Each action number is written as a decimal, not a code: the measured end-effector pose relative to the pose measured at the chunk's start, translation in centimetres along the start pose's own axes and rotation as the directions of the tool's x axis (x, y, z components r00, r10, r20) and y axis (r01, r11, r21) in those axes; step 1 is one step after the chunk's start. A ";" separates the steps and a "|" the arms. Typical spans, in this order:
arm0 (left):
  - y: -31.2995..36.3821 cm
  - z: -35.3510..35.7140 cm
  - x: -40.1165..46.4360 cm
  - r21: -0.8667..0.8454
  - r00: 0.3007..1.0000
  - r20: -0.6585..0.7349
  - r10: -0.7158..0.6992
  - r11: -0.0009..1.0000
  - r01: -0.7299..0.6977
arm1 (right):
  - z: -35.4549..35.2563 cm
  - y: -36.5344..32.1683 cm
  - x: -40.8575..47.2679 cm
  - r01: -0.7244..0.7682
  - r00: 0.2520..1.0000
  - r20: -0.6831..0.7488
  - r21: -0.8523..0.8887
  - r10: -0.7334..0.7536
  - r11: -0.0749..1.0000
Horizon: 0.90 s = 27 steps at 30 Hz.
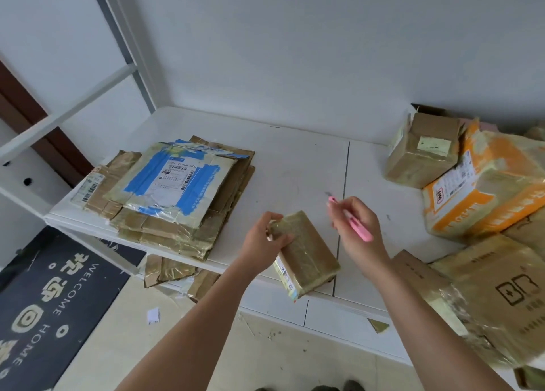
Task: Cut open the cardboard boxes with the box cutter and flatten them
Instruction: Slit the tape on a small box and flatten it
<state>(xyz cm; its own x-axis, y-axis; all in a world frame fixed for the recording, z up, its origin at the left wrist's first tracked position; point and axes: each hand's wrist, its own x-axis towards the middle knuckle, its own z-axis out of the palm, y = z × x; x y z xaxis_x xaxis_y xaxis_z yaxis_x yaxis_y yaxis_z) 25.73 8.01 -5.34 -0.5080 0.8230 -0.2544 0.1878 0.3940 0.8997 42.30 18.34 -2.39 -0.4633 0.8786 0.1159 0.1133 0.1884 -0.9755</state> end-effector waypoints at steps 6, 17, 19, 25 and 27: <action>-0.2 0.3 -0.2 -0.002 1.000 -0.021 -0.007 1.000 0.007 | 3.2 0.5 -0.8 -0.081 0.994 0.085 0.151 0.069 0.985; -1.0 -0.1 -0.1 -0.283 0.981 -0.025 -0.191 0.943 0.176 | 3.1 1.3 -1.2 -0.042 0.994 0.100 0.013 0.040 0.999; -0.8 -0.2 -0.1 -0.314 0.974 -0.019 -0.224 0.927 0.207 | 3.0 1.5 -1.0 -0.019 0.994 0.108 0.007 0.018 1.000; -0.6 0.1 0.0 -0.380 0.958 -0.057 -0.281 0.894 0.240 | 3.1 1.5 -0.5 0.047 0.991 0.127 -0.102 -0.033 0.994; -0.7 0.4 0.1 -0.398 0.955 -0.085 -0.285 0.888 0.230 | 3.1 1.5 -0.5 0.059 0.988 0.146 -0.112 -0.042 0.992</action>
<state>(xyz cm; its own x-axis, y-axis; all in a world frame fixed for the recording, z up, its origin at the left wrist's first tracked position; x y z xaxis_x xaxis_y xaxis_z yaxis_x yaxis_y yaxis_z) 25.88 7.94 -6.10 -0.6096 0.6389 -0.4693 -0.2841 0.3765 0.8818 39.95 16.81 -4.53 -0.5912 0.7962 0.1283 0.1838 0.2879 -0.9398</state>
